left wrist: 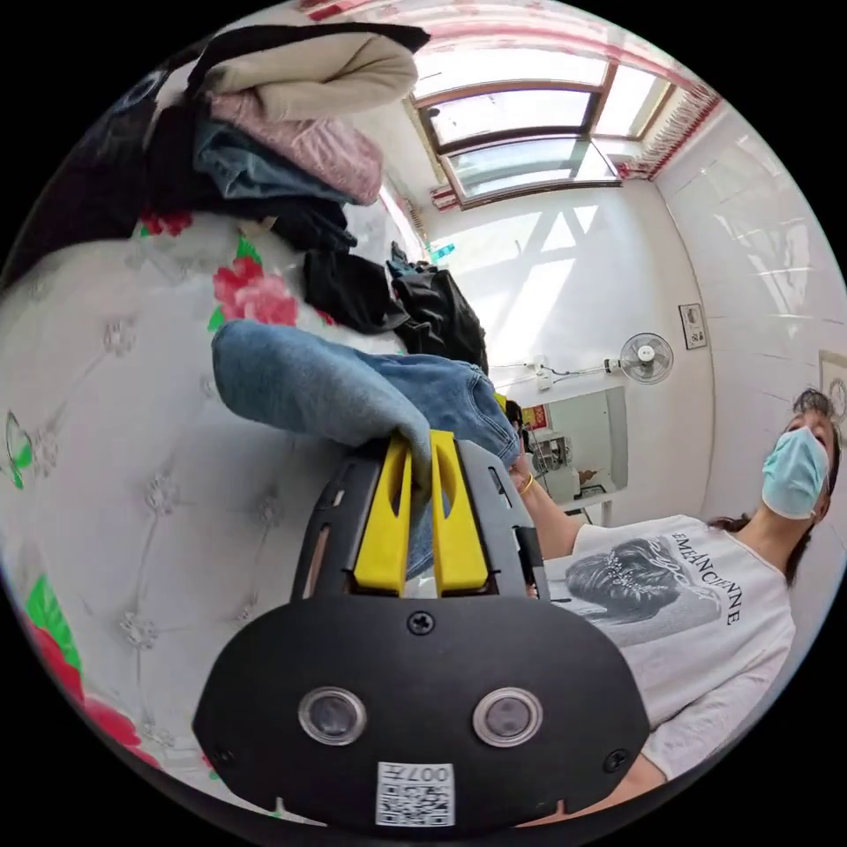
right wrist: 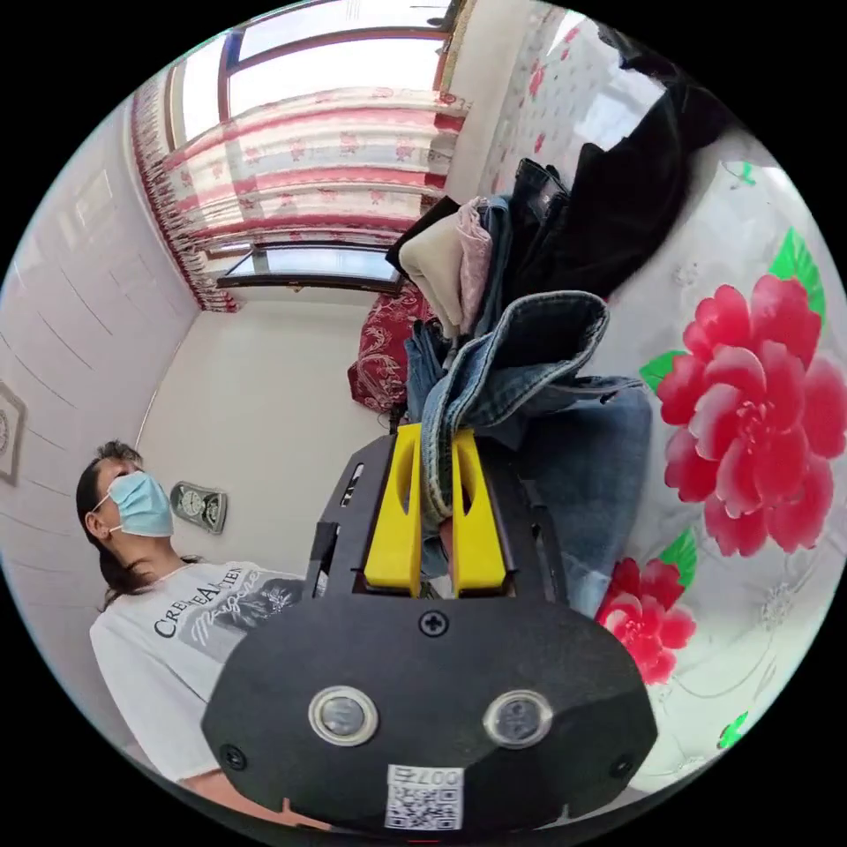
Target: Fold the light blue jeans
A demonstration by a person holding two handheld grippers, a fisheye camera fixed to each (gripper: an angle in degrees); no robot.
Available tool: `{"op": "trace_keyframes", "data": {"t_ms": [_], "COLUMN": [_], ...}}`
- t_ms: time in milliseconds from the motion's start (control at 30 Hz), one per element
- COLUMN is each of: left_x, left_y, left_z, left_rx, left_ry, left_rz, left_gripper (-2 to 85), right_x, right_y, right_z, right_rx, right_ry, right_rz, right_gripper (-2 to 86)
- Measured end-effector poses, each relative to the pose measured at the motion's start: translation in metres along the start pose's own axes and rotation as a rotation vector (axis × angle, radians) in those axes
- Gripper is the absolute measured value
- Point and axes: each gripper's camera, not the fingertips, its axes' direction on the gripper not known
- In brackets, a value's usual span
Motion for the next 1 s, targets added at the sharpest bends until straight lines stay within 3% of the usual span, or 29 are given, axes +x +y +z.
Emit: {"op": "trace_keyframes", "data": {"t_ms": [133, 267, 400, 533, 800, 1000], "left_x": [0.044, 0.041, -0.051, -0.094, -0.112, -0.098], "left_y": [-0.056, -0.086, -0.06, -0.036, -0.037, -0.035], "left_z": [-0.083, -0.181, -0.254, -0.289, -0.309, -0.331], "left_rx": [0.084, 0.151, 0.209, 0.224, 0.203, 0.252], "left_ry": [-0.056, -0.233, -0.275, -0.303, -0.328, -0.387], "left_rz": [0.176, 0.171, -0.11, -0.21, -0.113, 0.047], "left_gripper": [2.5, 2.4, 1.7, 1.2, 4.1, 13.6], "right_x": [-0.101, -0.182, -0.148, -0.106, -0.118, -0.148], "right_y": [-0.089, -0.155, -0.189, -0.197, -0.216, -0.257], "right_z": [0.089, 0.175, 0.247, 0.302, 0.371, 0.391], "right_rx": [-0.123, -0.193, -0.269, -0.339, -0.395, -0.38], "right_ry": [-0.036, 0.155, 0.324, 0.347, 0.561, 0.366], "right_rz": [-0.267, -0.457, -0.27, -0.069, -0.136, -0.154], "right_gripper": [4.1, 5.0, 6.8, 8.3, 12.4, 13.1]}}
